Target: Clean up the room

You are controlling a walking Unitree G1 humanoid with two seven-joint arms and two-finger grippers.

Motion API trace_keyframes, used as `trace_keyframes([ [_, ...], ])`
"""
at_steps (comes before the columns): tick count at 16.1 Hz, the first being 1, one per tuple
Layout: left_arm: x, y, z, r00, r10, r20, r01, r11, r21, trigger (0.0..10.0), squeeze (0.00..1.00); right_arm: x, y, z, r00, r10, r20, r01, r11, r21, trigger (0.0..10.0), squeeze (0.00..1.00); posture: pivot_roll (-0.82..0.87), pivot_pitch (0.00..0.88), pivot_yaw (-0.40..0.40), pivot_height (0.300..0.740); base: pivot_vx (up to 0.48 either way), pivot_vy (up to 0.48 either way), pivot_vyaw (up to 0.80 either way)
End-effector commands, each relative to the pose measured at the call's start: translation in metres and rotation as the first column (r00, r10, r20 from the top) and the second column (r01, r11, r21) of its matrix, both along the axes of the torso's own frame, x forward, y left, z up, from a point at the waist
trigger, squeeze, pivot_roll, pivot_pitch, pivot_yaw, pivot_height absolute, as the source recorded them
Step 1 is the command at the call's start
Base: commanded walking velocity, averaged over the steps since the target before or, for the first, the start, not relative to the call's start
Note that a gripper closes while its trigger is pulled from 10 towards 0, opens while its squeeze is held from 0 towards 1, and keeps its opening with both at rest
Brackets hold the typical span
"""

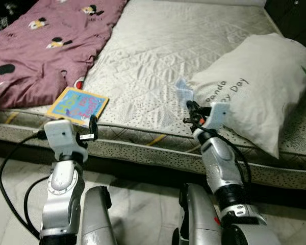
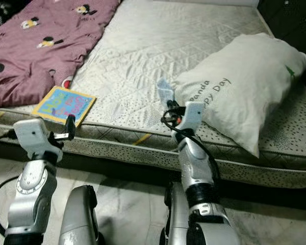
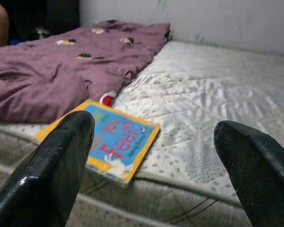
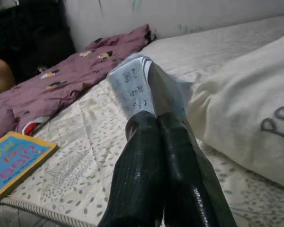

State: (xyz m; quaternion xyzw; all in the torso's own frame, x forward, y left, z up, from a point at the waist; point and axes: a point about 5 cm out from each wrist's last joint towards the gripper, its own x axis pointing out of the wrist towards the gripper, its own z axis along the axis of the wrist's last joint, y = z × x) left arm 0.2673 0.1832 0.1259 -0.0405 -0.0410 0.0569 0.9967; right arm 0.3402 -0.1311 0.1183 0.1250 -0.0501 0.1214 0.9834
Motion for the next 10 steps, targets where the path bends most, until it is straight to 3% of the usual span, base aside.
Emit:
trace_keyframes([
  [1, 0.002, 0.001, -0.003, 1.000, -0.005, -0.002, 0.005, 1.000, 0.005, 10.0, 0.00, 0.000, 0.003, 0.014, 0.998, 0.037, 0.044, -0.038, 0.999, 0.010, 10.0, 0.00, 0.02, 0.000, 0.004, 0.542, 0.000, 0.000, 0.00],
  [10, -0.003, 0.000, -0.016, 0.999, -0.026, -0.020, 0.026, 1.000, 0.010, 10.0, 0.00, -0.009, 0.007, 0.019, 0.999, 0.046, 0.025, -0.047, 0.998, 0.040, 10.0, 0.00, 0.02, 0.000, 0.016, 0.647, 0.000, 0.000, 0.00],
])
